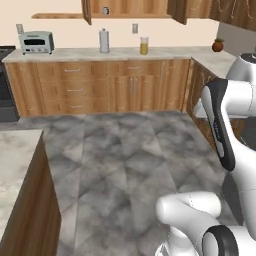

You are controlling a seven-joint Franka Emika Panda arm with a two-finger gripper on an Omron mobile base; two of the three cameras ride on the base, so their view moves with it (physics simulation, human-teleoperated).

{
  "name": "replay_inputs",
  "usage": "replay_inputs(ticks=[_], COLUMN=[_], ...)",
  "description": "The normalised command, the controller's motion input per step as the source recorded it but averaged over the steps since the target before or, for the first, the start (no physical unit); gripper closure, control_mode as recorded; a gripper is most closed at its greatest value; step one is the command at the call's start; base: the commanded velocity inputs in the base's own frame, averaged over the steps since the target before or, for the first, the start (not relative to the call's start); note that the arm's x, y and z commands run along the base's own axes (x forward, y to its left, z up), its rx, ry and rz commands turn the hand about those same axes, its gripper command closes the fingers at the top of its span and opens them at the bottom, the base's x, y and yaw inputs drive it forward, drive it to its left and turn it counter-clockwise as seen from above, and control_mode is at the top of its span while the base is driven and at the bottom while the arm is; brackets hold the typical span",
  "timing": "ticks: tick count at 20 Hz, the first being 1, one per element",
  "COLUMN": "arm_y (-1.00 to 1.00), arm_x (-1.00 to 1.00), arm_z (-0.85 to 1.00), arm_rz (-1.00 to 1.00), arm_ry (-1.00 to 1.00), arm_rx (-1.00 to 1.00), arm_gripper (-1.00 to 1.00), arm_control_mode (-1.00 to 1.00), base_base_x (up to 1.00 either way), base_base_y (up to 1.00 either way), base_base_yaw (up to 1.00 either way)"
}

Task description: There is a tray on the dining counter. Grab the cup, mug, and pitcher and place them on the tray. The pitcher may be placed next to the tray if it cannot fit the tray.

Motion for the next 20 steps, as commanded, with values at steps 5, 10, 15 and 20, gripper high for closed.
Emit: replay_inputs(ticks=[5,10,15,20], arm_y=[0.0,0.0,0.0,0.0], arm_x=[0.0,0.0,0.0,0.0], arm_z=[0.0,0.0,0.0,0.0], arm_rz=[0.0,0.0,0.0,0.0], arm_ry=[0.0,0.0,0.0,0.0], arm_rx=[0.0,0.0,0.0,0.0], arm_gripper=[-1.0,-1.0,-1.0,-1.0], arm_control_mode=[1.0,1.0,1.0,1.0], base_base_x=[1.0,1.0,1.0,1.0], base_base_y=[0.0,0.0,0.0,0.0], base_base_yaw=[0.03,0.04,0.04,0.04])
